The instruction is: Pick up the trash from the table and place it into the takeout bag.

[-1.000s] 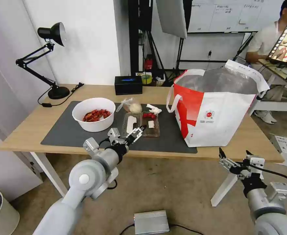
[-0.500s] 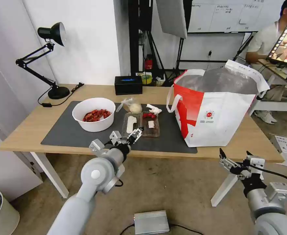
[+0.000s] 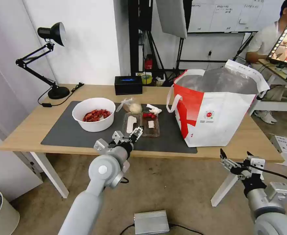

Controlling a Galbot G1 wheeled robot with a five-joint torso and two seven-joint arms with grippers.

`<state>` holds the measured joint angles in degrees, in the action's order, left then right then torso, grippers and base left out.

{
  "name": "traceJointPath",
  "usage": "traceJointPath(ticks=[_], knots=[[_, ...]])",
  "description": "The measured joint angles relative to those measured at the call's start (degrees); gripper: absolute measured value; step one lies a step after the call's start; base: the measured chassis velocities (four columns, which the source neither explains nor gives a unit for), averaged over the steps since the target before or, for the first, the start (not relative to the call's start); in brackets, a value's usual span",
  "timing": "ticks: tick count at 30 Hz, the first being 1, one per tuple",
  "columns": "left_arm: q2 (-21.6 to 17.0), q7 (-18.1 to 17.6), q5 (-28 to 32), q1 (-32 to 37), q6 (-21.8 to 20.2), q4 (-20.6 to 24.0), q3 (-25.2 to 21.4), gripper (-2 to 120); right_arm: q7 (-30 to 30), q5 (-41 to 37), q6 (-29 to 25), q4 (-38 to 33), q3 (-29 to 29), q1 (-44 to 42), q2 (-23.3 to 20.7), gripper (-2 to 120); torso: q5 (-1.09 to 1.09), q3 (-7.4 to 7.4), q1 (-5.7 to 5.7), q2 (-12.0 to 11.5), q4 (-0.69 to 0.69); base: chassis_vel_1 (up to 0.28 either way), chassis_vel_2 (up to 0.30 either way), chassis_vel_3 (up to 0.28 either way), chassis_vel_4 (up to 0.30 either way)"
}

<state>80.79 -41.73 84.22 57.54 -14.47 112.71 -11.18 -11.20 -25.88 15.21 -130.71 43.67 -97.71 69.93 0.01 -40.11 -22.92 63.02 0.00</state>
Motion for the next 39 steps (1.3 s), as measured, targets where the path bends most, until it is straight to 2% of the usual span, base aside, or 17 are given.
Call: traceJointPath(ticks=[18,33,39], knots=[[1.19,0.78,-1.69,-1.19,0.98,-3.46,-0.01,100,-0.01,-0.01,-0.05,0.23,-0.02,-0.01,0.08,100,-0.01,0.0,0.0,0.0,0.0,0.0,0.0,0.0,0.0],[1.06,3.85,-3.83,-1.64,2.75,-5.67,0.08,100,-0.03,-0.04,-0.15,0.46,-0.03,-0.03,0.46,100,-0.01,0.0,0.0,0.0,0.0,0.0,0.0,0.0,0.0],[1.07,6.44,-5.32,-1.68,4.05,-6.66,0.32,100,-0.03,-0.07,-0.25,0.79,-0.05,-0.01,0.52,100,-0.01,0.0,0.0,0.0,0.0,0.0,0.0,0.0,0.0]])
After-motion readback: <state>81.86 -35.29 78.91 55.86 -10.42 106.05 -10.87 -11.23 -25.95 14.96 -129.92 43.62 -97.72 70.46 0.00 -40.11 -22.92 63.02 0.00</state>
